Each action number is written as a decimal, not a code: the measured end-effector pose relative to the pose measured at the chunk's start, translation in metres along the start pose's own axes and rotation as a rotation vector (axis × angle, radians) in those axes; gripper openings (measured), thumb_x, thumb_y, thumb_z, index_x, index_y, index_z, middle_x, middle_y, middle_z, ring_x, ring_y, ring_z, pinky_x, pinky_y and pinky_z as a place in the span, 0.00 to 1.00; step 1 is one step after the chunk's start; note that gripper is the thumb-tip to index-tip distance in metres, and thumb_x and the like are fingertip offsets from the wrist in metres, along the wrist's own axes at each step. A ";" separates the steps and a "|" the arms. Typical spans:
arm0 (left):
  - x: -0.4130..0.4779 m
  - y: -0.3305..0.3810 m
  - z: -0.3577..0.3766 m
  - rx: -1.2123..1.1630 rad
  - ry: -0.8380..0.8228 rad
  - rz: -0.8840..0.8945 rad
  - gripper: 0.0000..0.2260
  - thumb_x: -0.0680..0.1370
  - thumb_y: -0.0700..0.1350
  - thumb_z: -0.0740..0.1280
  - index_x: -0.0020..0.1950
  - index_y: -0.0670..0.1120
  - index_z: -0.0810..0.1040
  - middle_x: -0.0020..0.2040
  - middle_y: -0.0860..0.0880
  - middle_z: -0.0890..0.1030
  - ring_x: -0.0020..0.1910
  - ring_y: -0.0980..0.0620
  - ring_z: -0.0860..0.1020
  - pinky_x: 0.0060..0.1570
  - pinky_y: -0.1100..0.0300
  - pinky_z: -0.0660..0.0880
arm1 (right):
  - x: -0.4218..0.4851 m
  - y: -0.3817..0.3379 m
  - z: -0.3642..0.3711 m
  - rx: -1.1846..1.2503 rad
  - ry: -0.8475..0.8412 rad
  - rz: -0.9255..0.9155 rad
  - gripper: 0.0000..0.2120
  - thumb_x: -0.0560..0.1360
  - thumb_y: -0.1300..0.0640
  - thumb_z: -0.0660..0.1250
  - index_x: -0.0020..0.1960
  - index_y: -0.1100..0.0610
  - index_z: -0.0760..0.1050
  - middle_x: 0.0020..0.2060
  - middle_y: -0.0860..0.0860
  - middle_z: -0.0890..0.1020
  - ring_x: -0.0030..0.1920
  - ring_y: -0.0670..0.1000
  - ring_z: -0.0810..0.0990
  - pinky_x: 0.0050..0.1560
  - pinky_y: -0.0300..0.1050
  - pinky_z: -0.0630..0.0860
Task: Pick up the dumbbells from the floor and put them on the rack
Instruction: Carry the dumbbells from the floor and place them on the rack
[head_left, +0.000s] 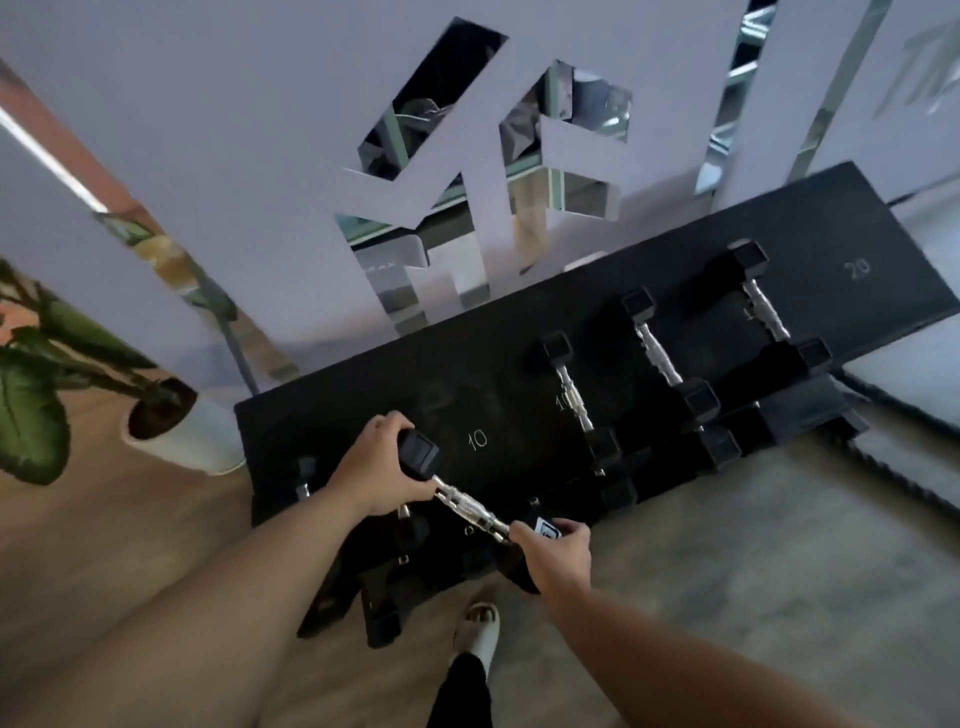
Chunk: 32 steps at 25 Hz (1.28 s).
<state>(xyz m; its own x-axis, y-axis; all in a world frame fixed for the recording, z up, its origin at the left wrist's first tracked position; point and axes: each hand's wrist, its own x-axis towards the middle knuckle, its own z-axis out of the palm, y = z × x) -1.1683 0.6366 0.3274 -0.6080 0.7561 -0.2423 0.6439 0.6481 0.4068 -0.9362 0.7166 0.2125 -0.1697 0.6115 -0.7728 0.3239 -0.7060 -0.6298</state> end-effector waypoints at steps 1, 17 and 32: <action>0.027 -0.007 0.002 0.012 -0.043 0.040 0.34 0.57 0.60 0.80 0.57 0.59 0.68 0.52 0.59 0.68 0.47 0.58 0.74 0.39 0.65 0.69 | 0.011 -0.001 0.014 0.030 0.039 0.012 0.38 0.56 0.45 0.80 0.62 0.48 0.70 0.57 0.54 0.79 0.49 0.53 0.85 0.45 0.55 0.88; 0.257 -0.046 0.020 0.185 -0.395 0.412 0.36 0.59 0.56 0.84 0.58 0.58 0.65 0.56 0.54 0.68 0.45 0.57 0.74 0.38 0.64 0.72 | 0.094 -0.029 0.157 0.333 0.504 0.093 0.35 0.61 0.45 0.81 0.62 0.47 0.67 0.59 0.52 0.77 0.48 0.43 0.78 0.37 0.36 0.71; 0.263 -0.056 0.047 0.310 -0.480 0.495 0.31 0.78 0.49 0.73 0.78 0.52 0.65 0.78 0.54 0.63 0.65 0.49 0.76 0.56 0.54 0.77 | 0.110 -0.046 0.152 0.074 0.487 -0.040 0.21 0.76 0.56 0.72 0.68 0.52 0.74 0.62 0.49 0.74 0.58 0.48 0.78 0.53 0.42 0.79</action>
<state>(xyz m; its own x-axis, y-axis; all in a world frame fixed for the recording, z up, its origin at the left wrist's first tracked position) -1.3422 0.8039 0.1995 0.0098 0.8764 -0.4815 0.9334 0.1648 0.3189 -1.1113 0.7623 0.1449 0.2798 0.7222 -0.6326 0.2556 -0.6911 -0.6760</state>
